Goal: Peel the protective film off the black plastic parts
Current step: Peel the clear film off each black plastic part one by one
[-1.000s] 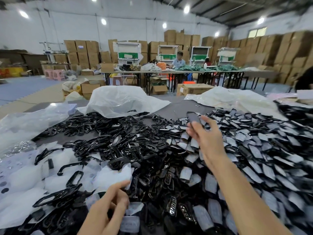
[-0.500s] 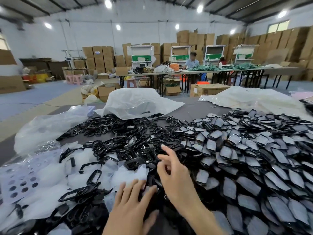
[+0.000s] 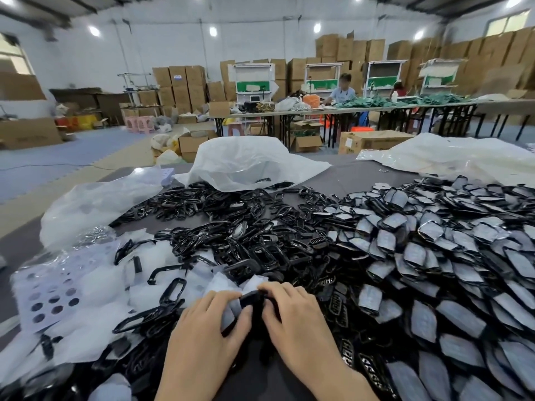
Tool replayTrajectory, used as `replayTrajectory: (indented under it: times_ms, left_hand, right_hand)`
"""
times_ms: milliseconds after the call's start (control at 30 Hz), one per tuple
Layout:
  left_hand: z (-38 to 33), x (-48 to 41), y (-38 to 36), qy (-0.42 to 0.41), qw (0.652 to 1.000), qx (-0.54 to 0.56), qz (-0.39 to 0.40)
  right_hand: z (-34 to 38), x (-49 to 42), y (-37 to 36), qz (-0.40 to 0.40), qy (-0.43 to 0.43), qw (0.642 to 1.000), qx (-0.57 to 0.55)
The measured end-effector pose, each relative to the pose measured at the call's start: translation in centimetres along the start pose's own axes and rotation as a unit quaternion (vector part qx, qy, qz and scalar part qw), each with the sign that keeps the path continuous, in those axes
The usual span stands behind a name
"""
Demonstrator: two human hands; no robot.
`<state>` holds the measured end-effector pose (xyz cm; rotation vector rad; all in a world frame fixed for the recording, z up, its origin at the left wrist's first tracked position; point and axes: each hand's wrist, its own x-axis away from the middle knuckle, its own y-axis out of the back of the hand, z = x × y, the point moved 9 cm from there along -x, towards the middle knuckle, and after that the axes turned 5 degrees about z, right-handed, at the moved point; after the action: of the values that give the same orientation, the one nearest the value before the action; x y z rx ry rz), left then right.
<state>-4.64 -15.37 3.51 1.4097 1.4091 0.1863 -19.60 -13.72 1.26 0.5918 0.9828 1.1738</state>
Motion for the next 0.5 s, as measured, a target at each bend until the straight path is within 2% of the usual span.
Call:
replayTrajectory:
  times_ms: [100,200,367,433,500]
  left_hand:
    - [0.6,0.0,0.2,0.027,0.999,0.035,-0.003]
    - [0.5,-0.1,0.1,0.012,1.0,-0.001,-0.004]
    - [1.0,0.0,0.6,0.022,0.998,-0.053,-0.016]
    - [-0.1,0.1,1.6,-0.022,0.998,-0.047,-0.041]
    - [-2.1,0.4,1.7,-0.108,0.994,-0.009,-0.025]
  right_hand:
    - [0.2,-0.1,0.2,-0.005,0.005,1.0,-0.029]
    - [0.3,0.0,0.2,-0.006,0.006,1.0,-0.011]
    - [0.1,-2.3,2.3,-0.07,-0.009,0.997,-0.028]
    - [-0.2,-4.7,2.0,-0.037,-0.032,0.999,-0.018]
    - [-0.2,-6.8,0.9,0.029,-0.056,0.998,0.025]
